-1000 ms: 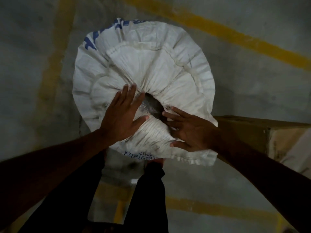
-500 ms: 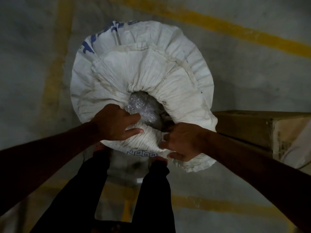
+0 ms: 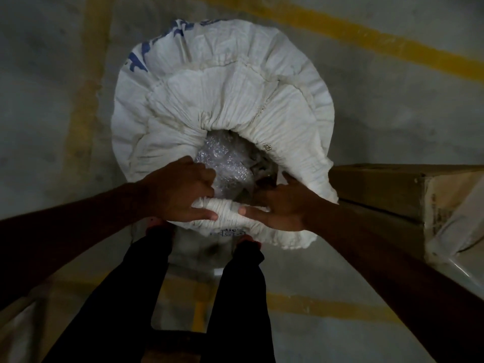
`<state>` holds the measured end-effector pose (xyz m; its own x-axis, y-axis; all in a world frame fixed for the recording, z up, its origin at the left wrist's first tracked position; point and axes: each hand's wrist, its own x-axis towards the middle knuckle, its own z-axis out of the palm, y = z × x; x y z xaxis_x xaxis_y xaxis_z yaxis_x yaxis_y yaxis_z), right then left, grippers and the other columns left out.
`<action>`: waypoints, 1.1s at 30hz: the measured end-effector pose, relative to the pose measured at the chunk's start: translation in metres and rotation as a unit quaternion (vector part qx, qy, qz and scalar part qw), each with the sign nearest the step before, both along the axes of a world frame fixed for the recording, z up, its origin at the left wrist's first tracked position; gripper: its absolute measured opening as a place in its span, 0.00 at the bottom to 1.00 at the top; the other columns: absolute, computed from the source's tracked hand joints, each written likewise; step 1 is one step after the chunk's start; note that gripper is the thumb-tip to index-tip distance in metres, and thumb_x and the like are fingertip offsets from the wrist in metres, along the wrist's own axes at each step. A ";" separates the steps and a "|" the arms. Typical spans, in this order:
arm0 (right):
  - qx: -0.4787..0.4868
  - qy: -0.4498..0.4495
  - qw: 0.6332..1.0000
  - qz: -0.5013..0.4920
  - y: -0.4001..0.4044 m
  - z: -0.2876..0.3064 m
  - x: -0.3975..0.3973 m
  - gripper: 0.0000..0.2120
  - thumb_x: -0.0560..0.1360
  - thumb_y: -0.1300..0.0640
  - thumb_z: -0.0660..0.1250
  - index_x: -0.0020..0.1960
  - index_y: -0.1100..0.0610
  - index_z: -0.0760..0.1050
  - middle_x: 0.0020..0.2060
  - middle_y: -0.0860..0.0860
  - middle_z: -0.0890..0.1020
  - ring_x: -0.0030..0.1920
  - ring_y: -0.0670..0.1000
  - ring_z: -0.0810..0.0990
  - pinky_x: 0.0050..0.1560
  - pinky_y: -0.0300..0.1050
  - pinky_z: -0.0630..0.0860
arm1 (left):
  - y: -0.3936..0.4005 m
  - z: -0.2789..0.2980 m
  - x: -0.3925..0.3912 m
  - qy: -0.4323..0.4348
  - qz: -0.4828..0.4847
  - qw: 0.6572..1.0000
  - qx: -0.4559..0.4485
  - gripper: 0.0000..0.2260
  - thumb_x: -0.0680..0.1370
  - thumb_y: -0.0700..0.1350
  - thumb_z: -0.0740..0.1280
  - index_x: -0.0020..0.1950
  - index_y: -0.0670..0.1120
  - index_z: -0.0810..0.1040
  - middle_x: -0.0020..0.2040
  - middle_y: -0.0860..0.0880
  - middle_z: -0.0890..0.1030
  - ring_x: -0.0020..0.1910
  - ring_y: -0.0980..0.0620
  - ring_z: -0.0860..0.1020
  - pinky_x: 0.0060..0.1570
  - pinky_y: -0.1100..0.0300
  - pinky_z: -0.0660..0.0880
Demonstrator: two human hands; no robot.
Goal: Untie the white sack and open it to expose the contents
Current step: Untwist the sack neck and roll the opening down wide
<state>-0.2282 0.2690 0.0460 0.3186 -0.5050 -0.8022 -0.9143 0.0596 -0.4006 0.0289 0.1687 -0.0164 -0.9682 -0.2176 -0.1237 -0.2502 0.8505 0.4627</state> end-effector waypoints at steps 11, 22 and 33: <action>0.193 0.112 0.972 -0.071 0.015 -0.011 0.000 0.32 0.84 0.36 0.42 0.84 0.49 0.47 0.83 0.54 0.53 0.82 0.59 0.54 0.80 0.58 0.48 | 0.014 -0.004 0.009 -0.281 0.024 0.923 0.261 0.46 0.69 0.84 0.39 0.56 0.55 0.82 0.57 0.51 0.85 0.58 0.53 0.82 0.67 0.51 0.74; -0.205 0.180 0.960 -0.064 0.064 -0.029 0.022 0.24 0.79 0.43 0.54 0.38 0.55 0.81 0.27 0.56 0.81 0.23 0.58 0.80 0.25 0.41 0.69 | 0.036 0.028 0.007 -0.273 0.134 0.938 0.164 0.54 0.64 0.81 0.27 0.79 0.61 0.66 0.72 0.53 0.79 0.71 0.49 0.77 0.67 0.57 0.73; -0.216 0.211 0.951 -0.063 0.121 -0.044 0.055 0.26 0.79 0.41 0.56 0.37 0.58 0.81 0.28 0.57 0.81 0.29 0.59 0.80 0.35 0.50 0.76 | 0.111 0.040 0.053 -0.246 0.158 0.955 -0.043 0.29 0.84 0.66 0.46 0.73 0.54 0.77 0.37 0.45 0.87 0.35 0.40 0.84 0.46 0.48 0.74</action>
